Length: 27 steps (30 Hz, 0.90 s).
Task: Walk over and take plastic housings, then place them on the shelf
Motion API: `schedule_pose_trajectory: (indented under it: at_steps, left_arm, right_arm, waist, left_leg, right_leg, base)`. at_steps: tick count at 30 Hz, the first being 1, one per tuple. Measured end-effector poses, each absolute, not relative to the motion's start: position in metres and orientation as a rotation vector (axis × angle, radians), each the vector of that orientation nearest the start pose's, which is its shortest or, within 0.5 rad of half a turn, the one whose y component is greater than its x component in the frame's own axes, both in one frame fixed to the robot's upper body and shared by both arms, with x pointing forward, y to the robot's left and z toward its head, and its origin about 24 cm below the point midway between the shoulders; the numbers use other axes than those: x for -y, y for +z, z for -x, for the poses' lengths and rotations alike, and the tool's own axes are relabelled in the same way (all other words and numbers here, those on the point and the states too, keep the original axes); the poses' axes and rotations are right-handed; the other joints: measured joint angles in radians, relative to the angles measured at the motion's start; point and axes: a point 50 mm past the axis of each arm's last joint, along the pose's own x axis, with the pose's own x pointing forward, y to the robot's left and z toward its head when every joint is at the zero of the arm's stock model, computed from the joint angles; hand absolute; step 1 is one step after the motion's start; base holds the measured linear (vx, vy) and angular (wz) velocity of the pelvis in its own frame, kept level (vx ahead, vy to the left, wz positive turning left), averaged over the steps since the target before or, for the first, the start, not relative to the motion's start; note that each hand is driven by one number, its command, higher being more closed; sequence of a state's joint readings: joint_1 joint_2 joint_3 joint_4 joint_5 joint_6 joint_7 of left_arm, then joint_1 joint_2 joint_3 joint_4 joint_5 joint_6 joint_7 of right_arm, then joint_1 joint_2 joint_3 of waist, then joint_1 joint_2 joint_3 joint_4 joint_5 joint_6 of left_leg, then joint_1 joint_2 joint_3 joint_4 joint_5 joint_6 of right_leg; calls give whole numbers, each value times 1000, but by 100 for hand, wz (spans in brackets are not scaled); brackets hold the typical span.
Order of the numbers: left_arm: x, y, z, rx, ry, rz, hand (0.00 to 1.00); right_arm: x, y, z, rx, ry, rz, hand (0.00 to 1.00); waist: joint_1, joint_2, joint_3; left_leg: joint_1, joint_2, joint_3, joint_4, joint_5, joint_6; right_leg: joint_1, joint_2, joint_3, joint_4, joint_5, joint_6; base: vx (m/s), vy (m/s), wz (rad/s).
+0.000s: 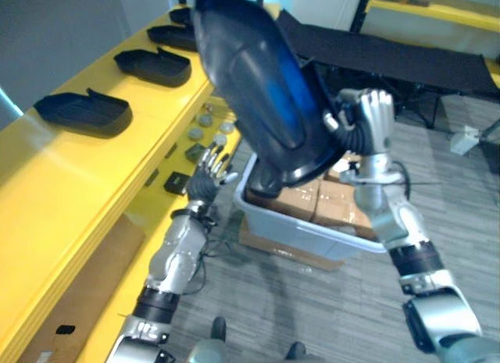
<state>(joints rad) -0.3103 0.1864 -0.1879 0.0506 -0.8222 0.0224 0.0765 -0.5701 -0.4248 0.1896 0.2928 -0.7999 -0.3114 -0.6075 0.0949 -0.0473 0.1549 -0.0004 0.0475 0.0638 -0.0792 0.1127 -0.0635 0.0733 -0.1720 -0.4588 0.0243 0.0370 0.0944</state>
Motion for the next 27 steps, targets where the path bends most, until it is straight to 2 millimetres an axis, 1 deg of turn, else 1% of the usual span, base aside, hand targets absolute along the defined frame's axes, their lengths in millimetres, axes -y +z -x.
schedule_pose_trajectory:
  at_steps: [2, 6, 13, 14, 20, 21, 27]
  left_arm:
    - [-119, 104, -304, 80, -255, 596, 0]
    - [-116, 104, -303, 81, -268, 599, 0]
    - [-111, 103, -301, 77, -286, 636, 0]
    - [-112, 101, -300, 74, -281, 637, 0]
    - [-114, 91, -296, 44, -256, 641, 0]
    - [-113, 91, -296, 44, -256, 640, 100]
    - [-115, 87, -295, 39, -214, 591, 100]
  right_arm:
    - [152, 168, -326, 902, -241, 1051, 100]
    - [151, 160, -324, 883, -198, 1060, 100]
    - [136, 135, -321, 844, -82, 1073, 100]
    - [134, 130, -321, 827, -67, 1079, 100]
    - [128, 115, -321, 789, -20, 1081, 100]
    - [127, 115, -320, 791, -20, 1076, 100]
    - [123, 114, -318, 809, -42, 1042, 100]
  waist:
    - [0, -1, -7]
    - [0, -3, -10]
    - [-1, -15, -23]
    - [-1, -19, -28]
    - [1, -24, -34]
    - [1, -25, -34]
    - [2, -31, -40]
  left_leg:
    - [1, 3, 0, 0, 0, 0]
    - [1, 6, 3, 0, 1, -1]
    - [9, 11, 3, -6, 3, -3]
    - [9, 11, 3, -6, 3, -2]
    - [8, 10, 2, -6, 3, -3]
    - [8, 10, 2, -6, 3, -3]
    - [11, 8, 0, -5, 3, -3]
  right_leg:
    - [0, 3, 1, -1, 2, -2]
    - [1, 8, 5, -7, 8, -5]
    - [19, 19, 5, -36, 22, -7]
    - [19, 18, 5, -36, 22, -7]
    - [20, 18, 4, -38, 24, -7]
    - [20, 19, 4, -39, 25, -7]
    - [33, 22, 3, -62, 36, -7]
  base:
    - [0, 0, 0]
    - [-36, -17, -3]
    - [-10, -7, 0]
    - [0, 0, 0]
    - [0, 0, 0]
    - [0, 0, 0]
    - [0, 0, 0]
